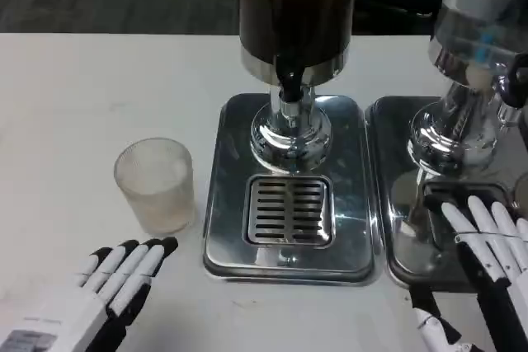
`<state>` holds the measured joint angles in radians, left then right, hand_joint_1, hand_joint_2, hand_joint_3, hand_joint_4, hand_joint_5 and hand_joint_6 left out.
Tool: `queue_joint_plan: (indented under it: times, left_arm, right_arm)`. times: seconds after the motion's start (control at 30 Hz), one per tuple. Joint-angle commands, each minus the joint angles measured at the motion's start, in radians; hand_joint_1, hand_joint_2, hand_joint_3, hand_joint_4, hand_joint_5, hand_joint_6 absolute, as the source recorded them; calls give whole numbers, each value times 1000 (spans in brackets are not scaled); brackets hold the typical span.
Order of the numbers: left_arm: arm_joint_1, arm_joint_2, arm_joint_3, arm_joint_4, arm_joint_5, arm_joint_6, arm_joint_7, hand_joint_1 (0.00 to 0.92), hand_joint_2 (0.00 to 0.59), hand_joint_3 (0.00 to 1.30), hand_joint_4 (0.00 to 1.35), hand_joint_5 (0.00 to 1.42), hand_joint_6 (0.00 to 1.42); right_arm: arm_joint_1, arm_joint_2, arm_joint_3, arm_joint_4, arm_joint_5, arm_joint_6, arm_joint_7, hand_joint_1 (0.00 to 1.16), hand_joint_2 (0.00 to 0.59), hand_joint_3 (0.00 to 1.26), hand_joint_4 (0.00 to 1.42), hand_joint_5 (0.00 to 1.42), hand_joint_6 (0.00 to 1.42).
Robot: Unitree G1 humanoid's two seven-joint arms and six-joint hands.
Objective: Grasp the cup under the faucet to collect the drink, then remove the cup.
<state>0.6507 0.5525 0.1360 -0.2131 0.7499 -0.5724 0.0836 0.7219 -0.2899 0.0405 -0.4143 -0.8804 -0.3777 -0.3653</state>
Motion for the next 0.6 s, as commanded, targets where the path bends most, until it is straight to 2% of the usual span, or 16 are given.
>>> queue_joint_plan:
  times: [0.03, 0.3, 0.6]
  left_arm:
    - [1, -8, 8, 45, -27, -49, 72, 0, 67, 0, 0, 0, 0]
    - [-38, -18, 22, 98, -64, -72, 135, 0, 66, 0, 0, 0, 0]
    - [-185, -14, 55, 254, -124, -83, 204, 0, 52, 0, 0, 0, 0]
  right_arm:
    - [-9, -6, 0, 5, 15, 0, 9, 331, 484, 133, 33, 0, 0]
    - [-34, 3, 13, 5, 18, 10, 29, 330, 484, 147, 47, 1, 0]
    - [-34, 34, 58, 2, -8, 32, 21, 336, 492, 162, 83, 14, 0]
